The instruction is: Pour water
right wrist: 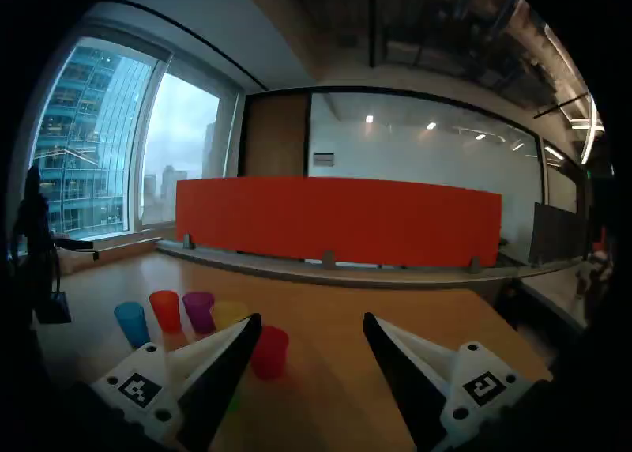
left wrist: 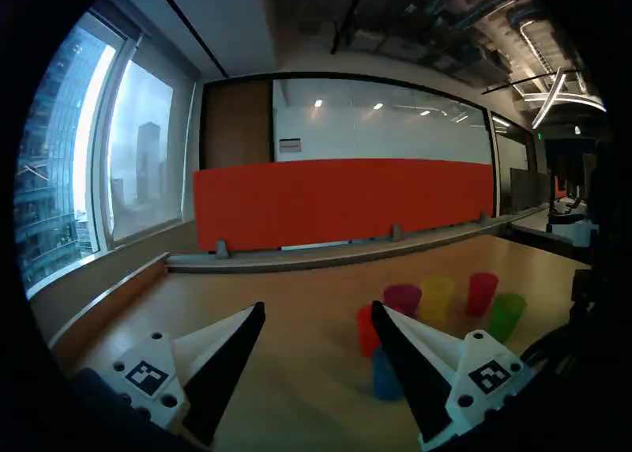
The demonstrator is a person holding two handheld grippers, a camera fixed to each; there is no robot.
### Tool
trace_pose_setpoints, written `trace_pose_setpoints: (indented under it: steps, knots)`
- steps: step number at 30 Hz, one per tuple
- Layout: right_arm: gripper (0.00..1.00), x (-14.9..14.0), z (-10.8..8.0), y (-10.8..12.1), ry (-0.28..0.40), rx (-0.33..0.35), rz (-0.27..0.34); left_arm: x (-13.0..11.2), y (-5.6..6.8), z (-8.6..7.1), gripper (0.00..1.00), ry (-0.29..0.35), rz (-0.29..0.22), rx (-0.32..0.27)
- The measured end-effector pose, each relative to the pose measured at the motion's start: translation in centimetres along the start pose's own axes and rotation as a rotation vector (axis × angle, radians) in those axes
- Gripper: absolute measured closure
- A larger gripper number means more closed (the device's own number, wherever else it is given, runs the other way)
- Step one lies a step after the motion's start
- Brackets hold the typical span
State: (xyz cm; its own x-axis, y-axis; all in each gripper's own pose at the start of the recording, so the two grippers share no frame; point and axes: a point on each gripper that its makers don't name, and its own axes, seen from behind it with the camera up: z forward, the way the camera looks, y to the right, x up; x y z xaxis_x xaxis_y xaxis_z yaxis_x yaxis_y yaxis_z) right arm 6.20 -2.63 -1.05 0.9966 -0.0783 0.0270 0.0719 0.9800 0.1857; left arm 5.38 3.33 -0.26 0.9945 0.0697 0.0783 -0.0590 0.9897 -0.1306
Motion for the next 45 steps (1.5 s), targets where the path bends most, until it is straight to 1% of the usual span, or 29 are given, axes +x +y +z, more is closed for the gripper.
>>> trace_pose_setpoints:
  steps: [3,6,9,12,17,20,24,29,33,38,45]
  knots:
    - [0.0,0.6,-0.2,0.5,0.03,-0.031,0.018,0.6,-0.1,-0.1,0.0,0.03,0.0,0.018]
    - [0.0,1.0,-0.5,0.8,0.06,-0.057,0.024,0.9,-0.3,-0.1,0.0,0.046,-0.006,0.039]
    - [0.0,1.3,-0.7,1.1,0.085,-0.082,0.016,1.0,-0.5,-0.1,0.0,0.056,-0.024,0.059]
    - [0.0,1.5,-0.8,1.7,0.108,-0.117,0.021,1.1,-0.6,0.0,0.0,0.066,-0.051,0.079]
    - [0.0,1.9,-1.2,2.8,0.131,-0.166,0.05,0.6,-0.7,0.3,0.0,0.075,-0.088,0.088]
    - [0.0,2.1,-1.5,3.3,0.145,-0.18,0.062,0.4,-1.1,0.3,0.0,0.078,-0.094,0.103]
    - [0.0,2.2,-1.6,3.8,0.145,-0.198,0.077,0.4,-1.6,0.2,0.0,0.092,-0.079,0.126]
    - [0.01,2.3,-1.4,3.4,0.13,-0.196,0.097,0.2,-2.0,0.0,0.0,0.104,-0.04,0.151]
    - [0.01,2.5,-1.3,3.3,0.128,-0.196,0.108,-0.3,-2.1,0.0,0.0,0.104,-0.013,0.163]
    - [0.01,2.8,-1.1,3.0,0.125,-0.202,0.105,-1.2,-2.3,0.3,0.0,0.103,-0.021,0.169]
    - [0.01,2.9,-1.1,2.9,0.112,-0.213,0.087,-2.9,-3.0,0.2,0.0,0.095,-0.034,0.172]
